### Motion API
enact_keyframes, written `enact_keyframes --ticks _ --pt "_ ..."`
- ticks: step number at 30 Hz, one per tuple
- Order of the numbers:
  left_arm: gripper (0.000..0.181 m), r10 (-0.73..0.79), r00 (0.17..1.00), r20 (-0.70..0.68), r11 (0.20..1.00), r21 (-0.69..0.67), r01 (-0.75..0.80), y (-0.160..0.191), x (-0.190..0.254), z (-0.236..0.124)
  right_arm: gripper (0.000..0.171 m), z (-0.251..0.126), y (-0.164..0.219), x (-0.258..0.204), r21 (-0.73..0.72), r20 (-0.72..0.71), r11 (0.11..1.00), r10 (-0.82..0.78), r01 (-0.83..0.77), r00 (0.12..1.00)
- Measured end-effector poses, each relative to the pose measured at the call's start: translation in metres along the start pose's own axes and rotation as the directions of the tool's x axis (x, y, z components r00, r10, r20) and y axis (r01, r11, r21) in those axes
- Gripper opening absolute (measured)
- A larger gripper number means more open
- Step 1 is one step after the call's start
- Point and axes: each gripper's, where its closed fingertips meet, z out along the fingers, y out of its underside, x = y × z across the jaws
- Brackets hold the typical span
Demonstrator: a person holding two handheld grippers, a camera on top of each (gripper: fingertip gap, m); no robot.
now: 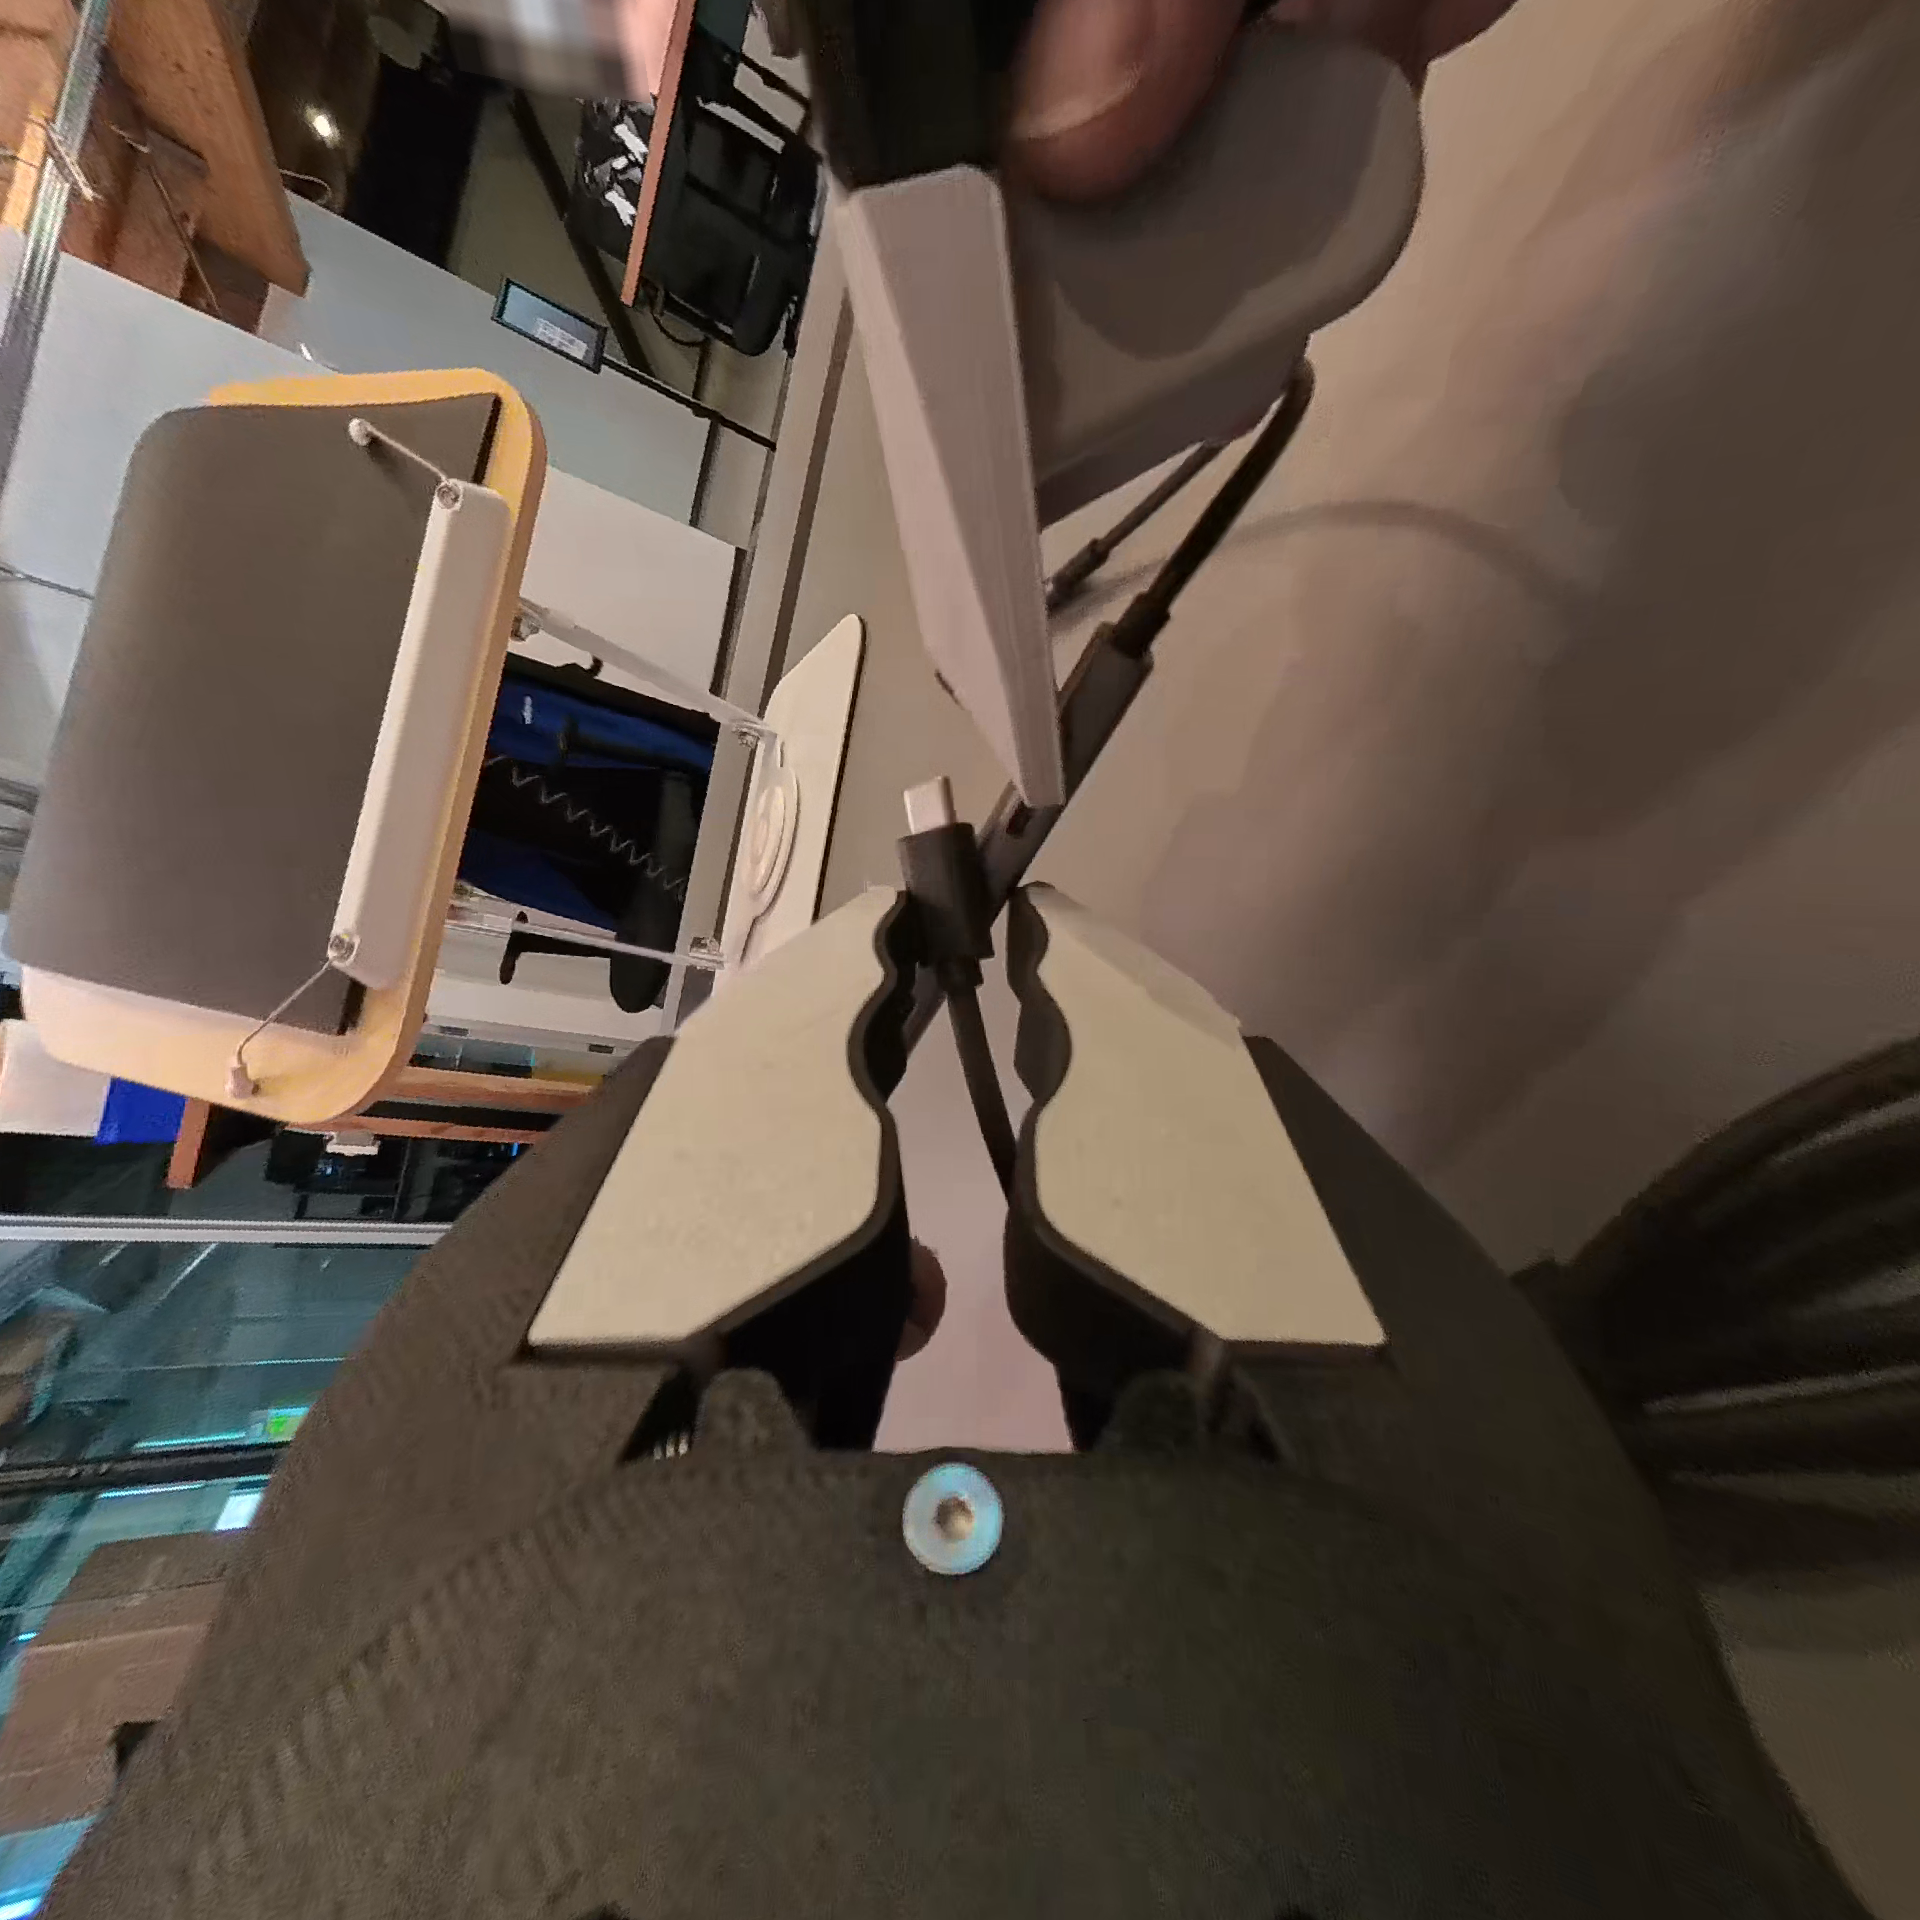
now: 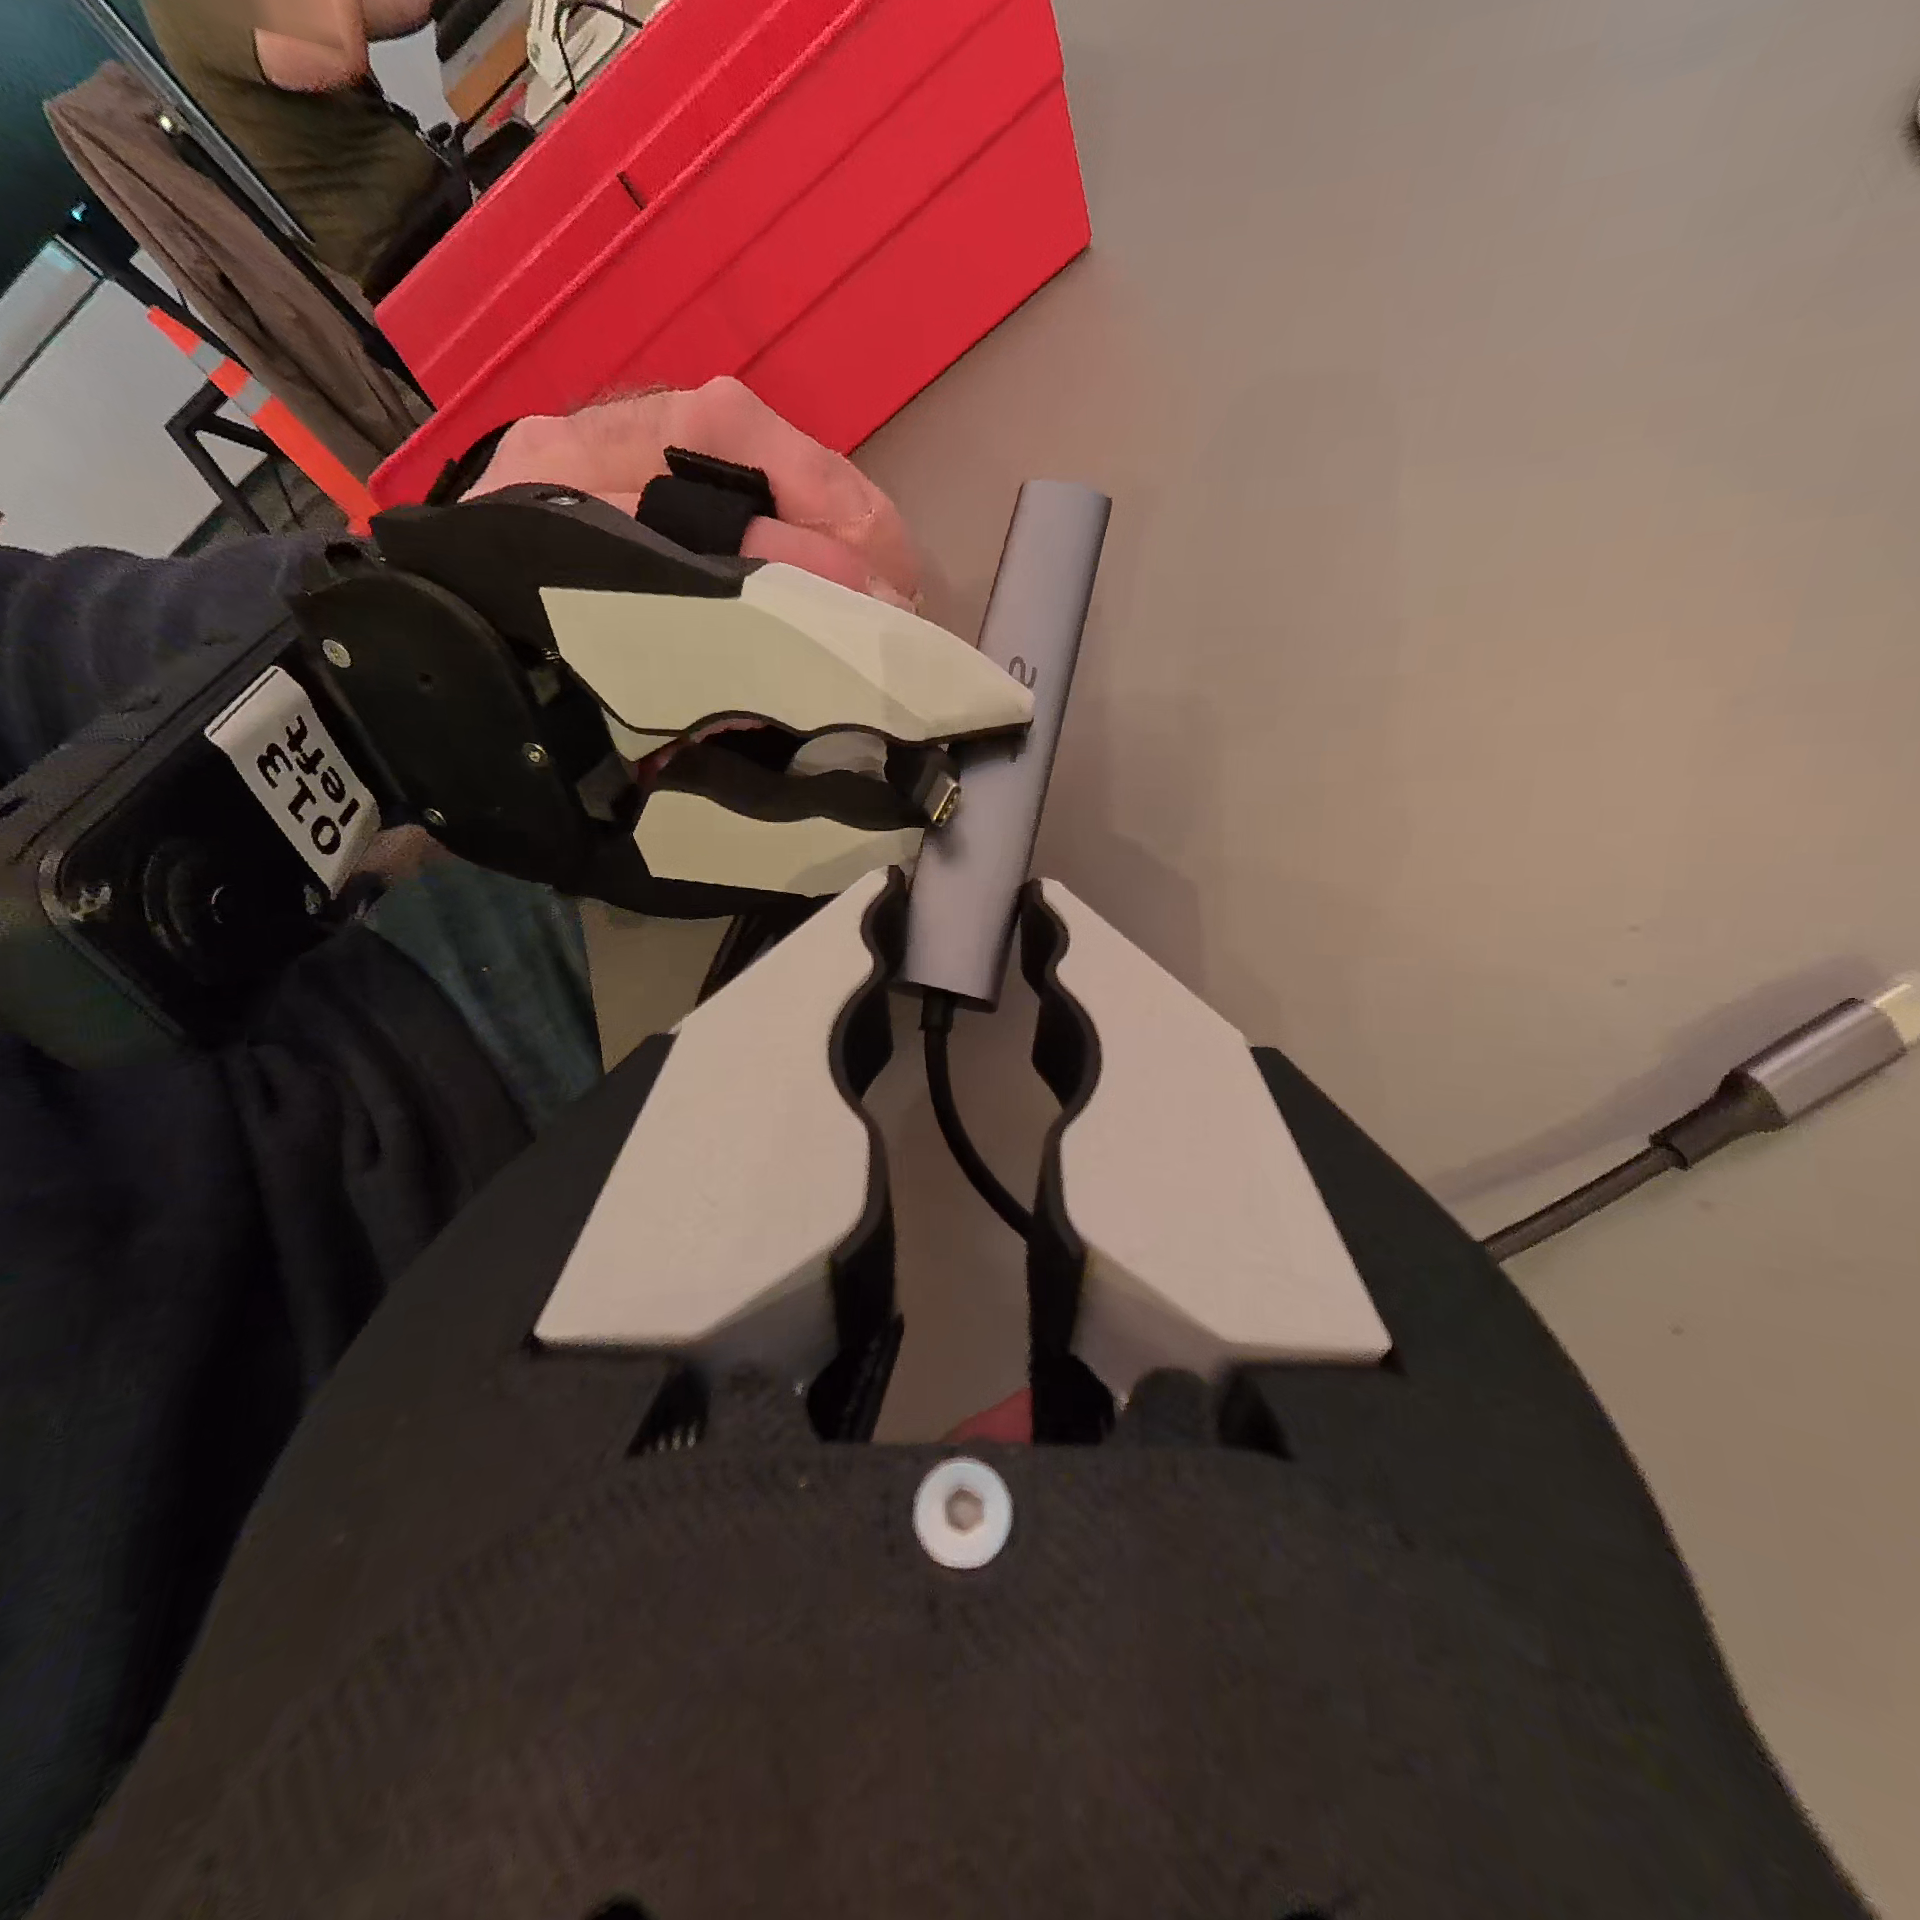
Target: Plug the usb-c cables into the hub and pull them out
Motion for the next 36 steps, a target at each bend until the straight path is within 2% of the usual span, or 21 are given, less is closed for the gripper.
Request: enact_keyframes --ticks 3,6,9,11,13,15,16,17,20,22,30,36 --pt "0.014 0.003 1.000 0.009 1.000 -0.004 -0.003 0.000 -0.001 0.001 0.020 -0.002 -0.003 0.001 0.018 -0.030 0.997 -0.074 0.074 0.997" --pt "0.013 -0.002 1.000 -0.008 1.000 -0.010 0.002 0.003 0.001 0.003 0.025 -0.004 -0.006 0.000 0.014 -0.102 0.972 -0.231 0.234 0.967" --pt "0.012 -0.059 0.998 -0.027 0.998 -0.010 0.059 0.004 0.000 0.003 0.031 -0.008 -0.009 0.001 -0.039 -0.228 0.880 -0.469 0.474 0.853" --pt "0.011 -0.086 0.995 -0.051 0.996 -0.005 0.086 0.003 -0.001 0.002 0.032 -0.011 -0.007 0.007 -0.176 -0.325 0.717 -0.689 0.674 0.648" --pt "0.011 -0.112 0.991 -0.076 0.994 0.003 0.112 0.002 -0.002 0.002 0.029 -0.012 -0.007 0.008 -0.330 -0.357 0.487 -0.857 0.809 0.371" --pt "0.012 -0.116 0.989 -0.091 0.993 0.010 0.118 0.000 -0.002 0.001 0.024 -0.009 -0.009 0.006 -0.438 -0.340 0.264 -0.933 0.859 0.113" --pt "0.011 -0.118 0.989 -0.092 0.993 0.014 0.119 -0.001 -0.003 0.000 0.024 -0.006 -0.009 0.005 -0.475 -0.321 0.182 -0.947 0.861 0.023" --pt "0.012 -0.118 0.987 -0.105 0.993 0.018 0.121 -0.003 -0.002 0.000 0.021 -0.003 -0.010 0.005 -0.497 -0.310 0.129 -0.950 0.858 -0.037" --pt "0.011 -0.105 0.986 -0.132 0.994 0.028 0.110 -0.007 0.002 -0.002 0.011 0.001 -0.013 0.007 -0.532 -0.295 0.048 -0.946 0.845 -0.132" --pt "0.011 -0.096 0.985 -0.142 0.994 0.029 0.101 -0.007 0.003 -0.003 0.008 0.002 -0.014 0.008 -0.524 -0.289 0.052 -0.950 0.850 -0.121" --pt "0.013 -0.140 0.978 -0.156 0.989 0.025 0.146 -0.006 0.000 -0.003 0.006 0.004 -0.014 0.010 -0.403 -0.366 0.297 -0.919 0.866 0.144" --pt "0.021 -0.239 0.951 -0.197 0.970 0.006 0.245 -0.002 -0.002 -0.010 0.006 -0.001 -0.015 0.016 -0.357 -0.412 0.380 -0.884 0.853 0.221"
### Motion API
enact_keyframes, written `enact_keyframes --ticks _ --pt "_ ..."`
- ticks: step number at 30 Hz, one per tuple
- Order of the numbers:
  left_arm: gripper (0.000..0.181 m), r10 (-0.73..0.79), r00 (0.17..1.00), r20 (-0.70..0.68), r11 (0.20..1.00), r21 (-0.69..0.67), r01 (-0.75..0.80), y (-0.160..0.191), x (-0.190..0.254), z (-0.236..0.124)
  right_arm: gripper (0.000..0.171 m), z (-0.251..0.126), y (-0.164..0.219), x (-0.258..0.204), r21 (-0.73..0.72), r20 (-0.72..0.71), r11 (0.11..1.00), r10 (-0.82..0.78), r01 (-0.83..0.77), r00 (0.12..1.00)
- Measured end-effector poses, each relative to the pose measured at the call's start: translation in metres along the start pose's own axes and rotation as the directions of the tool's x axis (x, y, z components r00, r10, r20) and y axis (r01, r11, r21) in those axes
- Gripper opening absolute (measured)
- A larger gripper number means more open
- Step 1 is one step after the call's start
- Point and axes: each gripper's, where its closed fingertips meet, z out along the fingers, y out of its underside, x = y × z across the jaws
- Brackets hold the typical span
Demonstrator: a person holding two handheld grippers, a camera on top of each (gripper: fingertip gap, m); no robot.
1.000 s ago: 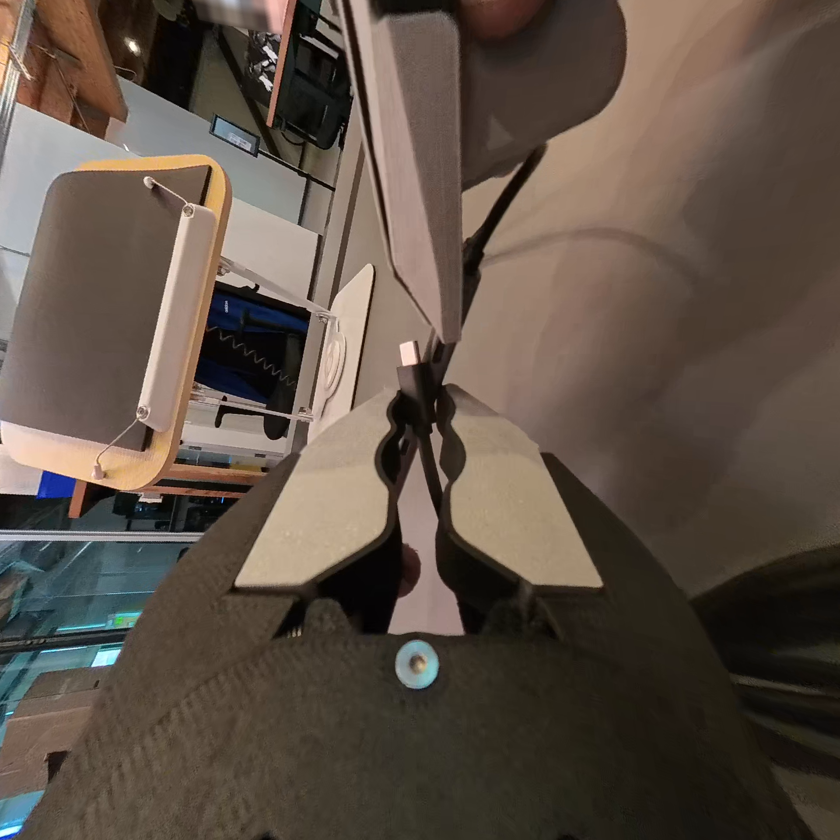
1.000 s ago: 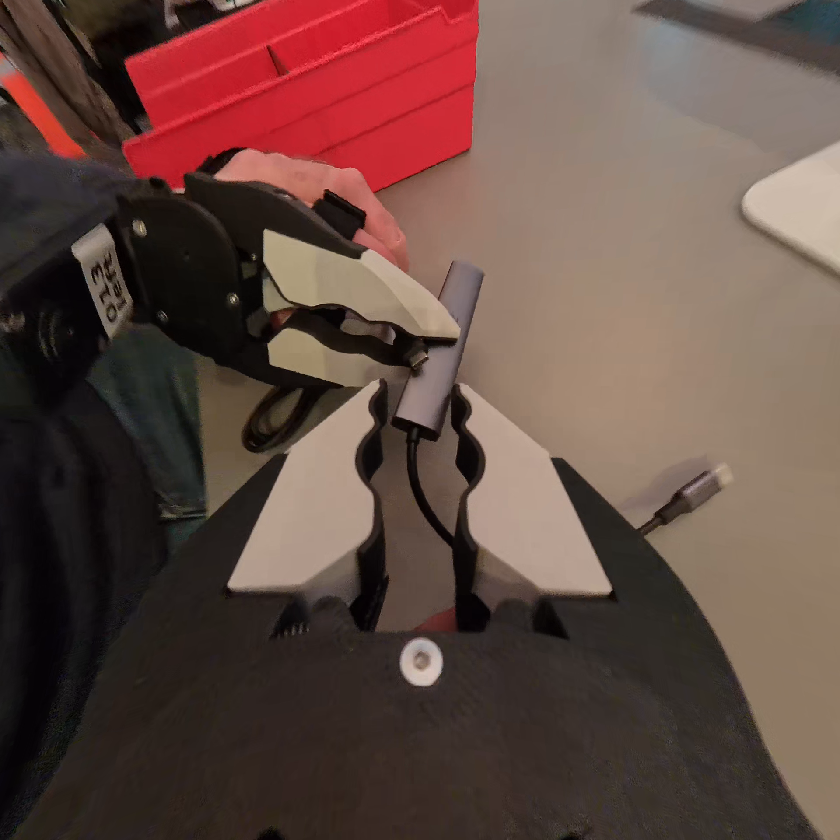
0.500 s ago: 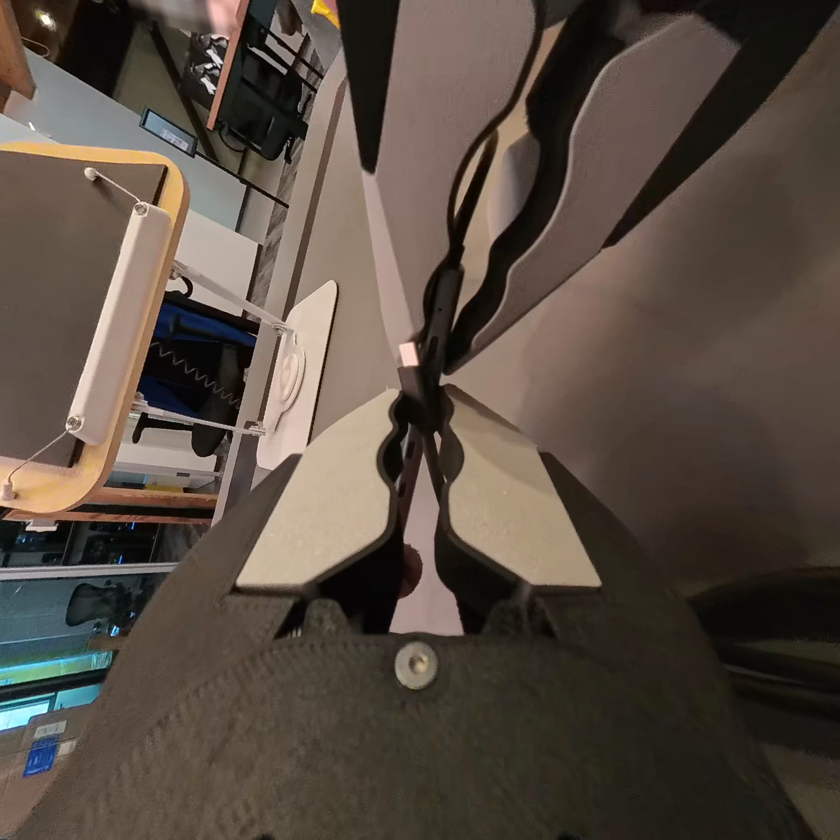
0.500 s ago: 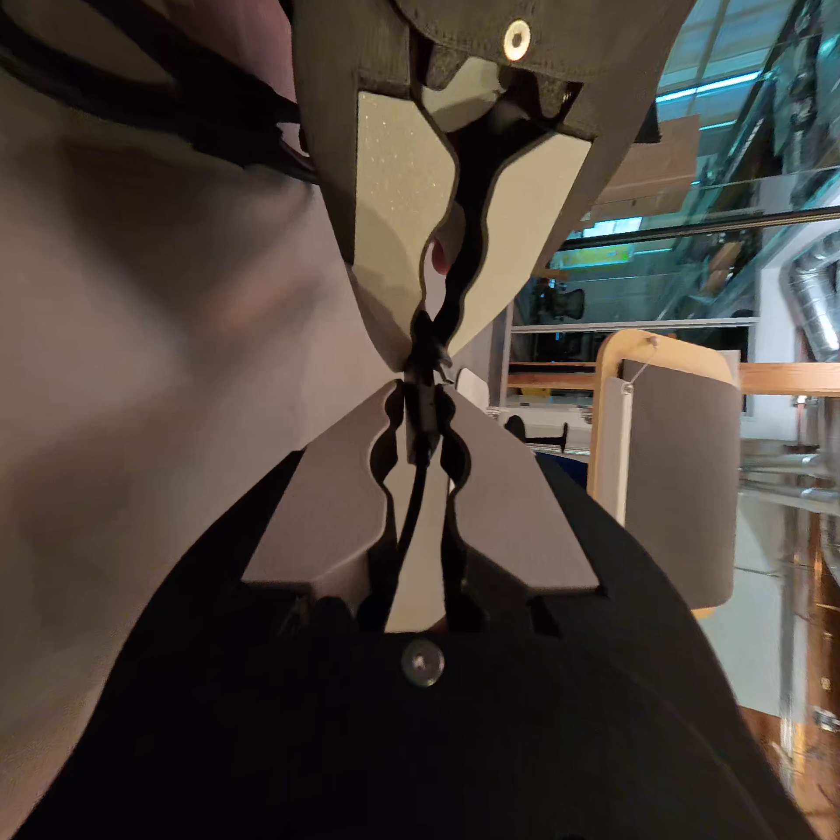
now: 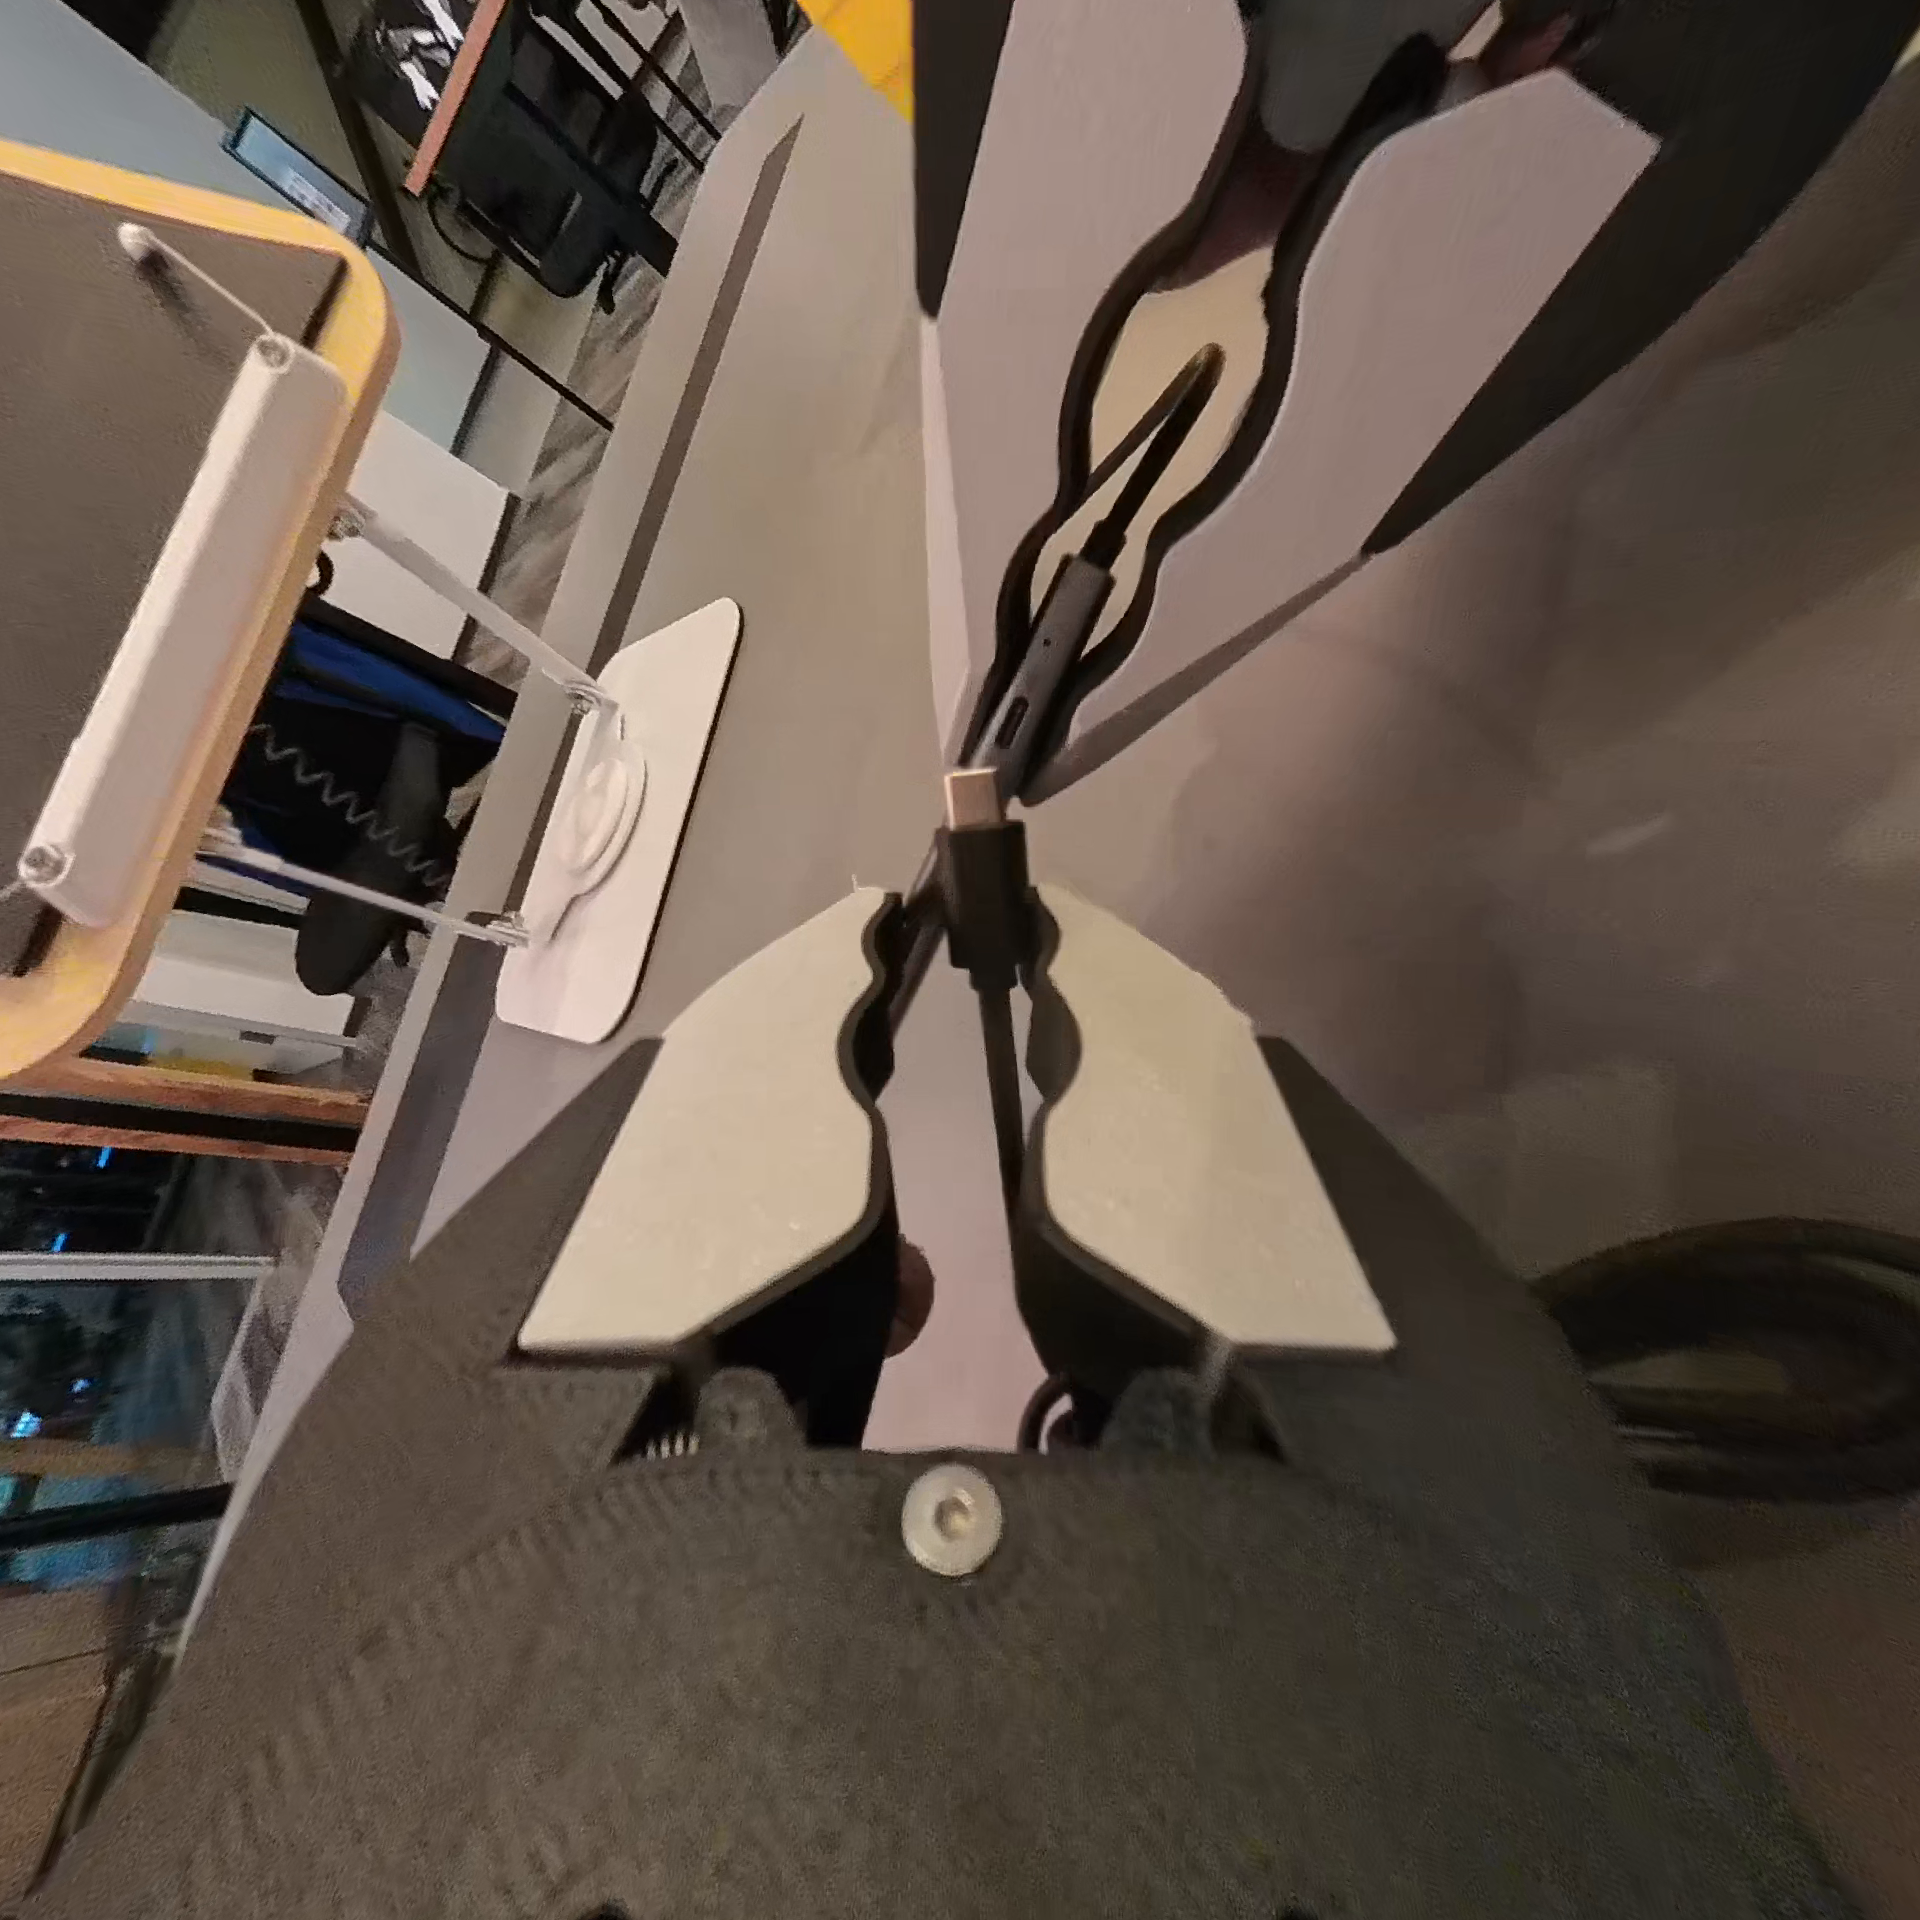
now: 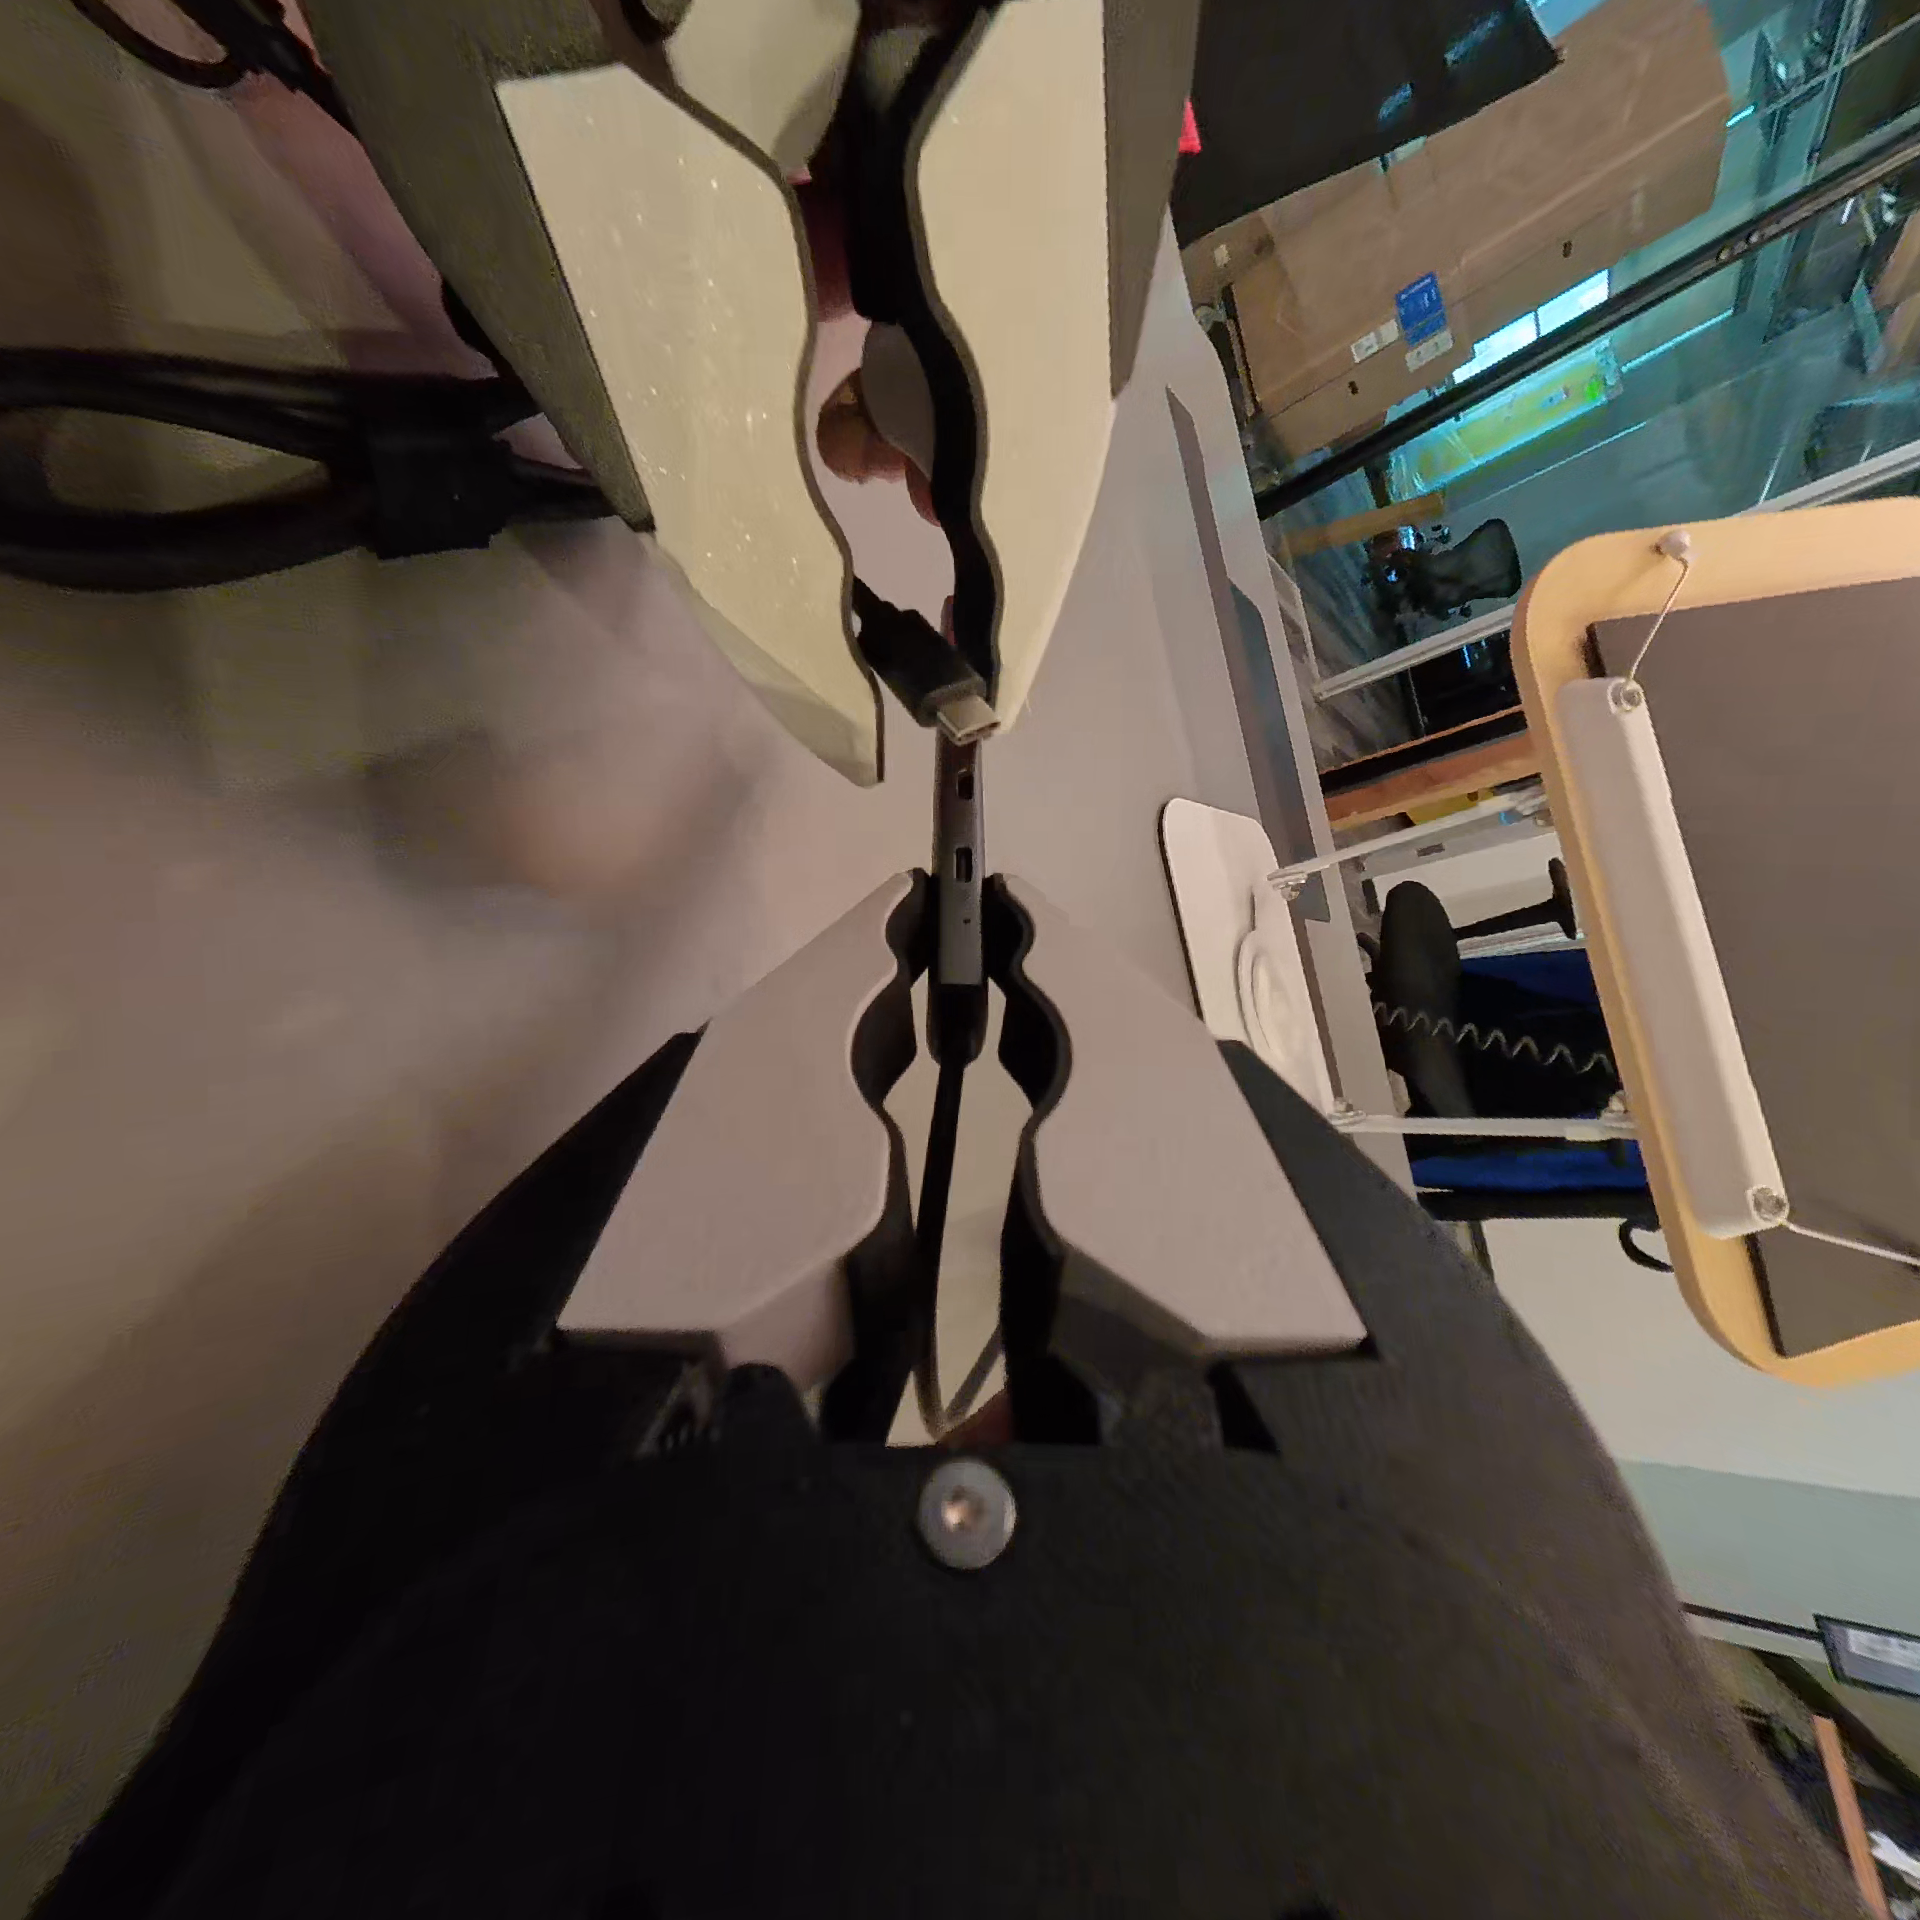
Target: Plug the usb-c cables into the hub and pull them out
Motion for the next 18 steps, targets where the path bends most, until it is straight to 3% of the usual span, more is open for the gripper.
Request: enact_keyframes --ticks 8,11,18 --pt "0.016 0.004 0.997 0.076 0.999 -0.042 0.000 0.013 0.003 -0.008 0.006 -0.003 0.009 0.001 -0.011 -0.008 0.998 0.054 -0.054 0.998" --pt "0.005 0.003 0.997 0.072 0.999 -0.036 0.000 0.012 0.007 -0.008 0.006 -0.002 0.010 0.000 -0.017 -0.013 0.999 0.050 -0.050 0.999" --pt "0.012 -0.085 0.996 -0.035 0.995 0.049 0.087 0.000 0.012 -0.010 0.006 -0.003 0.007 -0.004 0.005 -0.006 0.998 0.059 -0.059 0.998"
